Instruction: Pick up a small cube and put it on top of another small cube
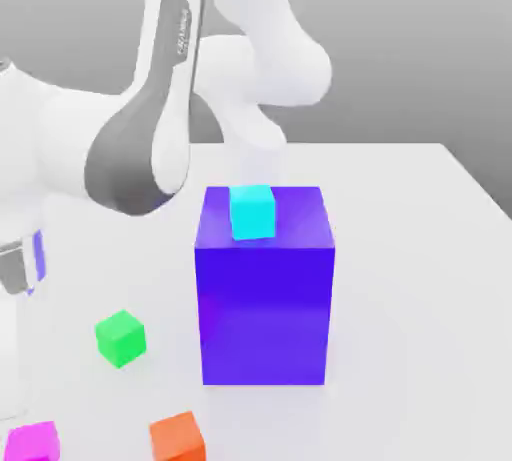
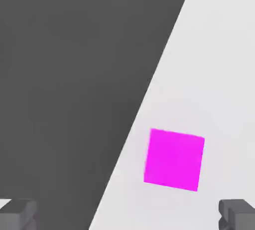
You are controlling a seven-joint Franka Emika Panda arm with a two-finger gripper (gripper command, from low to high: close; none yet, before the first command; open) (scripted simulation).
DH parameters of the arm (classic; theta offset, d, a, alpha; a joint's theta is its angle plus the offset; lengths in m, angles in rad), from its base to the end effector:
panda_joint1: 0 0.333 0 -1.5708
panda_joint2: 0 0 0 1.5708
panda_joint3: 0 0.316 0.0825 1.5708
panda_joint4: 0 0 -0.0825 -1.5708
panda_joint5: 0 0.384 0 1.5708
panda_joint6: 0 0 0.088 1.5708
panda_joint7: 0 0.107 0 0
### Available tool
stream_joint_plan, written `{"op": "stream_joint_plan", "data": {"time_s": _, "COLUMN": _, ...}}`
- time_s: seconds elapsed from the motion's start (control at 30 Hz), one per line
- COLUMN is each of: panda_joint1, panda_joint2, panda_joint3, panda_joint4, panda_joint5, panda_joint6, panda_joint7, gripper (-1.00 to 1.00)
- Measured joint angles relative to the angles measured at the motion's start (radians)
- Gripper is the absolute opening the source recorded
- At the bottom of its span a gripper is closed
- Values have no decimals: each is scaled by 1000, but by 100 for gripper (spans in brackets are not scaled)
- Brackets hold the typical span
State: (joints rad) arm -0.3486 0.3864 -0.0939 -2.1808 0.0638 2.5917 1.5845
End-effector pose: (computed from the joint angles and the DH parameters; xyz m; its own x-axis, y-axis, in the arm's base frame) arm 0.5092 -0.2430 0.2132 -0.4819 -0.8762 0.0002 -0.8759 0.4817 -0.0270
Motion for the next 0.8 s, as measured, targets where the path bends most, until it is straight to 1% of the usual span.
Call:
{"op": "stream_joint_plan", "data": {"time_s": 0.13, "panda_joint1": -20, "panda_joint2": 145, "panda_joint3": 10, "panda_joint4": 28, "panda_joint5": 32, "panda_joint6": 91, "panda_joint7": 5, "gripper": 0}}
{"op": "stream_joint_plan", "data": {"time_s": 0.17, "panda_joint1": -25, "panda_joint2": 177, "panda_joint3": 16, "panda_joint4": 35, "panda_joint5": 34, "panda_joint6": 114, "panda_joint7": 4, "gripper": -100}}
{"op": "stream_joint_plan", "data": {"time_s": 0.37, "panda_joint1": -27, "panda_joint2": 193, "panda_joint3": 19, "panda_joint4": 39, "panda_joint5": 37, "panda_joint6": 128, "panda_joint7": 3, "gripper": -100}}
{"op": "stream_joint_plan", "data": {"time_s": 0.43, "panda_joint1": -25, "panda_joint2": 160, "panda_joint3": 15, "panda_joint4": 31, "panda_joint5": 32, "panda_joint6": 103, "panda_joint7": 6, "gripper": -100}}
{"op": "stream_joint_plan", "data": {"time_s": 0.53, "panda_joint1": -14, "panda_joint2": 63, "panda_joint3": 1, "panda_joint4": 7, "panda_joint5": 16, "panda_joint6": 30, "panda_joint7": 15, "gripper": -100}}
{"op": "stream_joint_plan", "data": {"time_s": 0.8, "panda_joint1": -30, "panda_joint2": -199, "panda_joint3": -37, "panda_joint4": -264, "panda_joint5": -117, "panda_joint6": 43, "panda_joint7": -151, "gripper": -100}}
